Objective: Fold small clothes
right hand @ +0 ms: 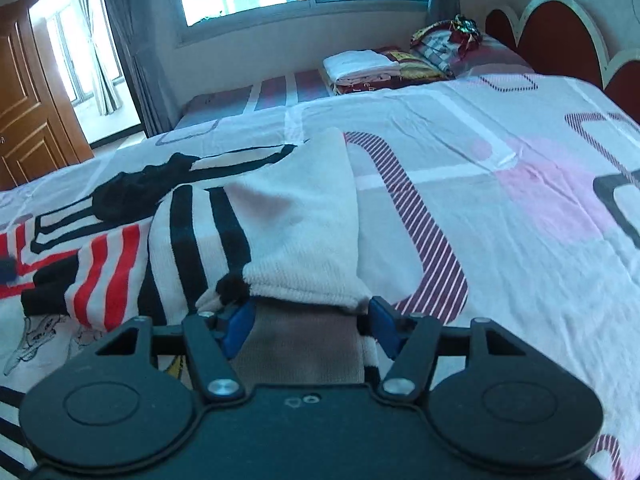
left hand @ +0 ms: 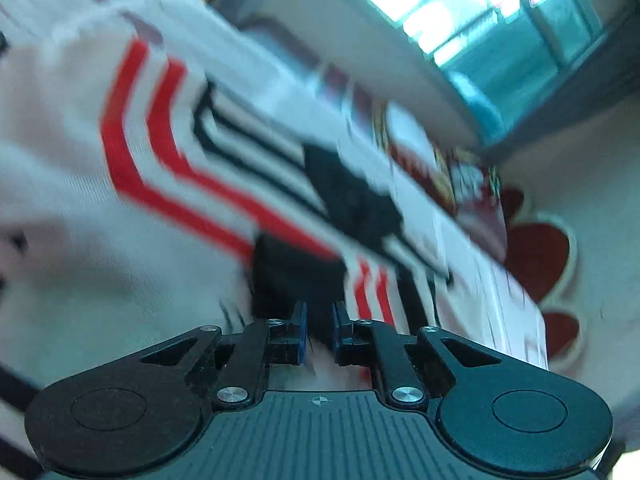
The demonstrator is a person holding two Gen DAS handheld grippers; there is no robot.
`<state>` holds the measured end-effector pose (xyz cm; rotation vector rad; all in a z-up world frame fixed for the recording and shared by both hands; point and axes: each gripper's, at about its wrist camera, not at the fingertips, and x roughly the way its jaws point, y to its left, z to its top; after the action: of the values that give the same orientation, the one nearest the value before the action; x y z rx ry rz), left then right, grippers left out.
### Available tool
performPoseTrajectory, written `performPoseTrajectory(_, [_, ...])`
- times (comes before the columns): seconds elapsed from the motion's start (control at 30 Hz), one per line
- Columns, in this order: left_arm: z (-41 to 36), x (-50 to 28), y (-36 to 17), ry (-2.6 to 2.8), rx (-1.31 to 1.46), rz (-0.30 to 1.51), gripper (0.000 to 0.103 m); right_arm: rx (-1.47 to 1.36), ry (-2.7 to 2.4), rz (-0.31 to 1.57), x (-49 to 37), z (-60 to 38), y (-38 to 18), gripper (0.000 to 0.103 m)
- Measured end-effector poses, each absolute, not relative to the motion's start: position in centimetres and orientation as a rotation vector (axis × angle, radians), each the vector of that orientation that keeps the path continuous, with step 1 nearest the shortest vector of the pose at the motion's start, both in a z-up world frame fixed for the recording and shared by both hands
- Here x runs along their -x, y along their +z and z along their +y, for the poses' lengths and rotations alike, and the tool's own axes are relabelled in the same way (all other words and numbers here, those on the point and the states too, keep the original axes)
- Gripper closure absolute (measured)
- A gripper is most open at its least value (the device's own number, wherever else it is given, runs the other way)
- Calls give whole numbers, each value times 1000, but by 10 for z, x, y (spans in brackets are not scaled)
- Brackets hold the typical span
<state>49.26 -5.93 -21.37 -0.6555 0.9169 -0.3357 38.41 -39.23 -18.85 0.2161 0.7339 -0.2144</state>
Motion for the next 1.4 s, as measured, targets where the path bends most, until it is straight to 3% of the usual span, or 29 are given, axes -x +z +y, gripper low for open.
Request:
performPoseTrajectory(0.03, [-65,-492,-219,-343,672,949,70,-220,-212,736,-384,-392,-189,41])
performPoseTrajectory(0.07, [-71,-490,-223,-339,687,964,24,-223,-210,738,-383,-392,-189,41])
performPoseTrajectory(0.1, [-74,-487,-224,-351,718,927,6,-229,-206,737,-383,-392,-189,41])
performPoseTrajectory(0.13, [-79,-480,-226,-340,727,893,1,-233,-204,735,-382,-392,-189,41])
performPoseTrajectory(0.27, [-93,-487,-233,-323,754,886,1,-229,-197,724,-378,-390,-185,41])
performPoseTrajectory(0.3, [-95,-489,-234,-315,766,865,6,-225,-196,724,-377,-390,-185,41])
performPoseTrajectory(0.33, [-95,-492,-236,-306,771,845,15,-223,-197,724,-376,-390,-185,41])
performPoseTrajectory(0.37, [-96,-496,-239,-313,785,835,43,-221,-197,722,-375,-391,-185,41])
performPoseTrajectory(0.4, [-97,-502,-245,-327,815,843,60,-221,-201,721,-374,-391,-185,41])
performPoseTrajectory(0.47, [-97,-506,-257,-295,828,848,65,-218,-202,721,-373,-391,-185,41])
performPoseTrajectory(0.53, [-99,-508,-256,-274,805,816,82,-208,-204,724,-374,-391,-186,41])
performPoseTrajectory(0.57, [-98,-508,-254,-271,807,800,95,-202,-205,724,-374,-391,-187,41])
performPoseTrajectory(0.87, [-51,-491,-207,-273,782,628,95,-196,-212,713,-382,-393,-188,42])
performPoseTrajectory(0.97, [-46,-489,-220,-230,720,681,95,-184,-196,707,-386,-388,-187,52])
performPoseTrajectory(1.03, [-50,-495,-236,-196,662,772,95,-180,-199,709,-388,-386,-188,78])
performPoseTrajectory(1.17, [-47,-491,-239,-206,633,788,94,-315,-279,757,-383,-414,-201,86])
performPoseTrajectory(1.23, [-37,-484,-232,-186,645,790,83,-324,-287,765,-381,-417,-197,84])
performPoseTrajectory(1.3, [-28,-477,-228,-163,646,768,42,-311,-295,764,-378,-415,-193,81])
performPoseTrajectory(1.4, [-16,-461,-212,-156,587,709,37,-373,-274,735,-363,-418,-182,71])
